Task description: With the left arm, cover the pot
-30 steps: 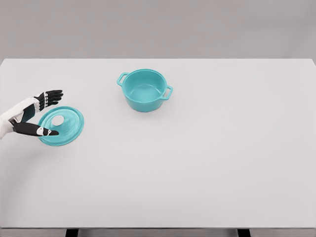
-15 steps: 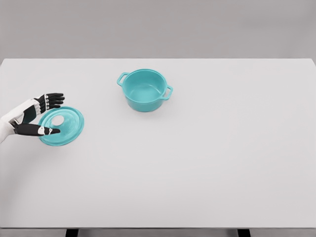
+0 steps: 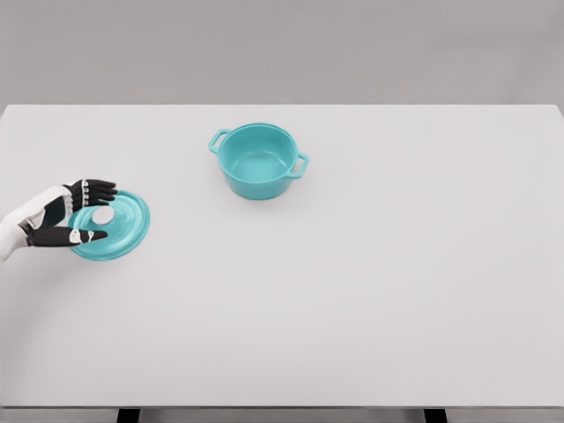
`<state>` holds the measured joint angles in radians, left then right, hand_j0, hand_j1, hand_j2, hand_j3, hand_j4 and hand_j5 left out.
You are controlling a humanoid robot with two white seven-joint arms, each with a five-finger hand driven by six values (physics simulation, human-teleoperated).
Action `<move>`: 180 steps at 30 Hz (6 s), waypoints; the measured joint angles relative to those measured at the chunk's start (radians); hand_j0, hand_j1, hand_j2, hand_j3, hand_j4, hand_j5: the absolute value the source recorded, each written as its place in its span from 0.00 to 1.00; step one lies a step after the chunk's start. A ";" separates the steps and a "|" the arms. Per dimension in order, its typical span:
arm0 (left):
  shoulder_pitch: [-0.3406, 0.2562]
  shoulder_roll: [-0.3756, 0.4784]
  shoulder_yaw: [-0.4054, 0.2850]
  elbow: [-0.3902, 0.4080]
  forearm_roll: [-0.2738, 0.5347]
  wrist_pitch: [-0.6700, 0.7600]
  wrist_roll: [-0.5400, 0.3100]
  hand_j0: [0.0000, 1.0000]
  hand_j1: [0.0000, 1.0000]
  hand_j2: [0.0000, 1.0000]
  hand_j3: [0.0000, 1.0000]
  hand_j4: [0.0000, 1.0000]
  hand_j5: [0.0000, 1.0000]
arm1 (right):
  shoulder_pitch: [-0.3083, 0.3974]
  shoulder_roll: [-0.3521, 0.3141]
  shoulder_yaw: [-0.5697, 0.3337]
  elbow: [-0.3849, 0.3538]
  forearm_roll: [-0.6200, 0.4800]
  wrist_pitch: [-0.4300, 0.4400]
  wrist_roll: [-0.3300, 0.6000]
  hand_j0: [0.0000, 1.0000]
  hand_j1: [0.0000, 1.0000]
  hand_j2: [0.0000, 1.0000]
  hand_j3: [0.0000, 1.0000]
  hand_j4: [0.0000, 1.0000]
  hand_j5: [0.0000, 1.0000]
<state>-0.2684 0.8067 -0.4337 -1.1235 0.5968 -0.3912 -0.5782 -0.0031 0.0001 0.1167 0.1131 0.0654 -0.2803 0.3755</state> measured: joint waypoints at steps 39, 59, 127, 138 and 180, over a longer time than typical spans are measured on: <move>0.003 0.003 -0.001 0.010 -0.100 -0.217 -0.002 0.80 0.80 0.80 0.80 0.80 0.80 | 0.000 0.000 0.000 0.000 0.000 0.000 0.000 1.00 1.00 1.00 1.00 1.00 1.00; -0.009 -0.044 -0.001 0.111 -0.119 -0.221 0.004 0.42 0.42 0.42 0.42 0.42 0.42 | 0.000 0.000 0.000 0.000 0.000 0.000 0.000 1.00 1.00 1.00 1.00 1.00 1.00; -0.477 -0.380 -0.134 0.164 -0.373 -0.085 -0.010 0.39 0.39 0.39 0.39 0.39 0.39 | 0.000 0.000 0.000 0.000 0.000 0.000 0.000 1.00 1.00 1.00 1.00 1.00 1.00; -0.543 -0.495 -0.142 0.316 -0.375 -0.060 -0.031 0.39 0.39 0.39 0.39 0.39 0.39 | 0.000 0.000 0.000 0.000 0.000 0.000 0.000 1.00 1.00 1.00 1.00 1.00 1.00; -0.561 -0.576 -0.143 0.451 -0.373 -0.060 -0.033 0.41 0.41 0.41 0.41 0.41 0.41 | 0.000 0.000 0.000 0.000 0.000 0.000 0.000 1.00 1.00 1.00 1.00 1.00 1.00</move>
<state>-0.8299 0.2308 -0.5766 -0.6729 0.2241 -0.4508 -0.6116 -0.0031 0.0001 0.1167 0.1131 0.0654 -0.2803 0.3755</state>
